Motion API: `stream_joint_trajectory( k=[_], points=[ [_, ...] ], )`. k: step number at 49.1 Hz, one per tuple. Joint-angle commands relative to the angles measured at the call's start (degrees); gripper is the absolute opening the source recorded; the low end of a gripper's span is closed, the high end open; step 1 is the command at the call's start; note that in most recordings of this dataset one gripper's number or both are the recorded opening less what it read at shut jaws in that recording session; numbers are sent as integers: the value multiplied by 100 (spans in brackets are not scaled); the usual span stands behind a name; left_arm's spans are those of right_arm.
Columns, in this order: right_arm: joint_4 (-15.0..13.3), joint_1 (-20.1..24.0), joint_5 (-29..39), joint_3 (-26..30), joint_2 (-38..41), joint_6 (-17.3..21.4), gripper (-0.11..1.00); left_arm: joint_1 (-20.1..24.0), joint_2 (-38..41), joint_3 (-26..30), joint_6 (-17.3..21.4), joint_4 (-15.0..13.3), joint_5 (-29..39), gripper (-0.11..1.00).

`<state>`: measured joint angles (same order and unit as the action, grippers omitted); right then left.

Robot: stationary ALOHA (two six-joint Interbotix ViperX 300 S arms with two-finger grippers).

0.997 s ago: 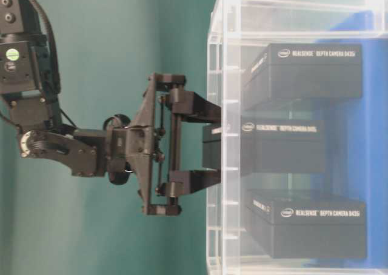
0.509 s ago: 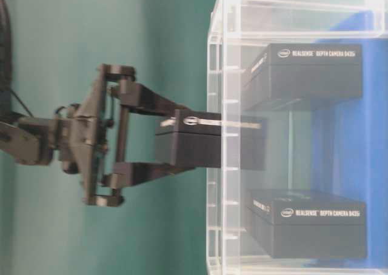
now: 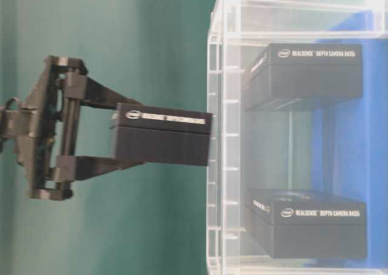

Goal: Take out the box from the case.
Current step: 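Lift the middle black box straight up out of the case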

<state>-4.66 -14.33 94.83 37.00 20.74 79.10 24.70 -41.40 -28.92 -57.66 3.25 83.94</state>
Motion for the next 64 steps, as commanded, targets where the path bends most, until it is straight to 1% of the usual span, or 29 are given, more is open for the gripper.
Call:
stream_joint_trajectory(
  k=[1, 8, 64],
  points=[
    [-9, -9, 132, 308, -325, -9, 66, -9, 0, 97, -9, 9, -26, 95],
    [-9, 9, 246, 422, -325, -9, 66, -9, 0, 97, -9, 9, -18, 95],
    [-18, 18, 149, 422, -325, -9, 66, -9, 0, 97, -44, 0, 0, 95]
  ],
)
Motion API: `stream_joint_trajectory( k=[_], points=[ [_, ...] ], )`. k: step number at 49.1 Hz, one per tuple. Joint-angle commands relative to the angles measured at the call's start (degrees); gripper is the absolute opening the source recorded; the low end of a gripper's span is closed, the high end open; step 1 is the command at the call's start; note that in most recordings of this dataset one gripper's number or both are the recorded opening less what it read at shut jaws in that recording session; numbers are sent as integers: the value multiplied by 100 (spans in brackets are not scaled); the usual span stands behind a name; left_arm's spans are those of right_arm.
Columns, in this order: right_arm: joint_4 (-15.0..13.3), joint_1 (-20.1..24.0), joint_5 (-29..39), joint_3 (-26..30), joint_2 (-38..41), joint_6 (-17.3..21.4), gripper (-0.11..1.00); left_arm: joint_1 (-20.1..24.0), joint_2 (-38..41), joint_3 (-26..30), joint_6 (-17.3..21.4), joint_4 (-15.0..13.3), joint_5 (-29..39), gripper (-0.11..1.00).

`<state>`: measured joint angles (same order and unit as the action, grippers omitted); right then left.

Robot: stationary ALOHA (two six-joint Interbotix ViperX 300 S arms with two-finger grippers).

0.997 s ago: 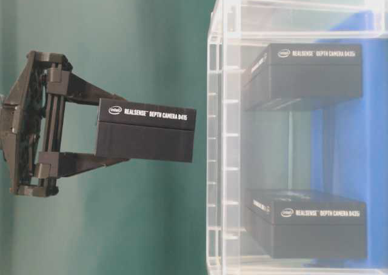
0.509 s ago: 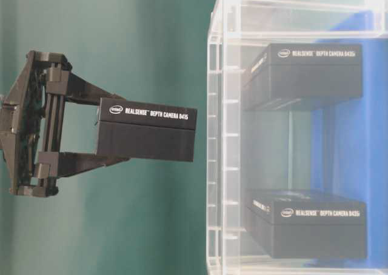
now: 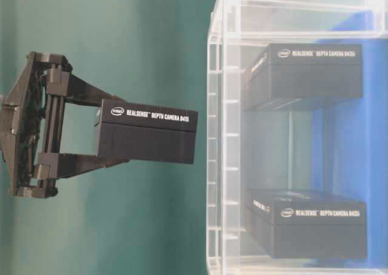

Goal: Take out the box from the case.
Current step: 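Lift the middle black box straight up out of the case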

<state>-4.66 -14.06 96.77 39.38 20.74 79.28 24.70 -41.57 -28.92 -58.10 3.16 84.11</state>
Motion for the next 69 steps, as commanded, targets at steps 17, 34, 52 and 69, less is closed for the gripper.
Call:
stream_joint_trajectory(
  k=[17, 34, 52, 69],
  points=[
    [-18, 0, -44, 185, -325, -18, 66, -9, 18, 97, 0, 18, -18, 95],
    [-26, 0, -53, 185, -325, -18, 66, -9, 18, 97, 0, 18, -18, 95],
    [-26, 44, -35, 185, -325, -18, 66, -9, 18, 97, 0, 9, 0, 95],
    [-88, 501, 0, 185, -299, 149, 66, -9, 18, 97, -9, 9, 9, 95]
  ],
)
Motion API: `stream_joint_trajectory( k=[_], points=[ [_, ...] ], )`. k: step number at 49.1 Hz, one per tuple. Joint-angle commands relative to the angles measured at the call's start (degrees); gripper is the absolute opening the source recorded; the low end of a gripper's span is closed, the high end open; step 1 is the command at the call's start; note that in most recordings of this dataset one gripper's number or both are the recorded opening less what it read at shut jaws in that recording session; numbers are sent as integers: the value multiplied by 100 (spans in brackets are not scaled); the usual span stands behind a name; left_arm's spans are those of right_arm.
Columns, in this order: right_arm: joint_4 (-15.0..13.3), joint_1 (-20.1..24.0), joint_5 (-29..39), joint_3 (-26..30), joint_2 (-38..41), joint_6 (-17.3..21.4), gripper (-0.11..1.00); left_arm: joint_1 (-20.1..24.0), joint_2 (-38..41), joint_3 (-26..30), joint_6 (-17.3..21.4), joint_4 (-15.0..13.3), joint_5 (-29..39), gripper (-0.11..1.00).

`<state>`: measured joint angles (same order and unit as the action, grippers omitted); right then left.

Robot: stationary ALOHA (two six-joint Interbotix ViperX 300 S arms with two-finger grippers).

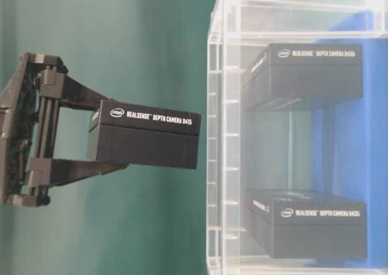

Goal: Take out the box from the case.
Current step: 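Lift the middle black box straight up out of the case, then carry the box toward the front of the table with the right gripper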

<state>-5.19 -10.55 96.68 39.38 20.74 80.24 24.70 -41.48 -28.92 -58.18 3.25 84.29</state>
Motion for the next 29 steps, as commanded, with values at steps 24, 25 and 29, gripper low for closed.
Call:
stream_joint_trajectory(
  k=[24, 25, 29],
  points=[
    [-158, 1292, 272, 185, -237, 993, 66, -9, 9, 97, 0, 0, -9, 95],
    [-158, 1354, 272, 185, -237, 1028, 66, -9, 9, 97, 0, 0, -9, 95],
    [-158, 1538, 272, 185, -229, 1248, 66, -9, 9, 97, 0, 0, -9, 95]
  ],
)
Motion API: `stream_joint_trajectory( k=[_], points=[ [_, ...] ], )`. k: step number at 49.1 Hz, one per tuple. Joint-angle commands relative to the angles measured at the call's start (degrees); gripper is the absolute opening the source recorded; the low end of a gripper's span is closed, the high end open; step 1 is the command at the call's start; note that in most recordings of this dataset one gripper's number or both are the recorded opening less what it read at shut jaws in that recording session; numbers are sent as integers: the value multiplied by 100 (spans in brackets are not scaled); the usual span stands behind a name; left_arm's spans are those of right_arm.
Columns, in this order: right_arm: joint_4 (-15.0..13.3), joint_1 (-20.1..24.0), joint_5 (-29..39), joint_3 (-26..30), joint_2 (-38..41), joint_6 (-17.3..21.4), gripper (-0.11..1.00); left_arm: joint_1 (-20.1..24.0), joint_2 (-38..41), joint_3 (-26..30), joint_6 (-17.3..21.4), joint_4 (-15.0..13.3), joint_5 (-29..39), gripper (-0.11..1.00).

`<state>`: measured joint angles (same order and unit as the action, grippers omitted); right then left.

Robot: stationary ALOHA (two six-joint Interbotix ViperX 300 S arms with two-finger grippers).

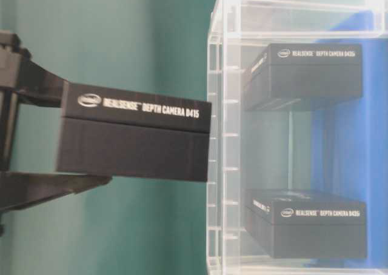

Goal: Take out the box from the case.
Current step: 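Carry the box toward the front of the table with the right gripper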

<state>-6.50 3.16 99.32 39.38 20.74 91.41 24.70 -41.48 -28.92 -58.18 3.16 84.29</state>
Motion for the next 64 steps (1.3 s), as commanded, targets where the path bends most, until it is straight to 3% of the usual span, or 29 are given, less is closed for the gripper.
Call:
stream_joint_trajectory(
  k=[1, 20, 47, 55, 64],
  points=[
    [-35, 220, 9, 185, -229, 185, 66, -9, 9, 97, 0, 9, -9, 95],
    [-18, 896, -18, 185, -193, 1116, 66, -9, 9, 97, 0, 9, -9, 95],
    [176, 914, -264, 53, 176, 1037, 66, -9, -26, 79, 9, 9, 0, 95],
    [185, 940, -422, -396, 185, 1002, 66, -9, -26, 79, 9, 9, 0, 95],
    [246, 940, -1283, -1222, 185, 1020, 66, -9, -26, 79, 9, 9, 0, 95]
  ],
)
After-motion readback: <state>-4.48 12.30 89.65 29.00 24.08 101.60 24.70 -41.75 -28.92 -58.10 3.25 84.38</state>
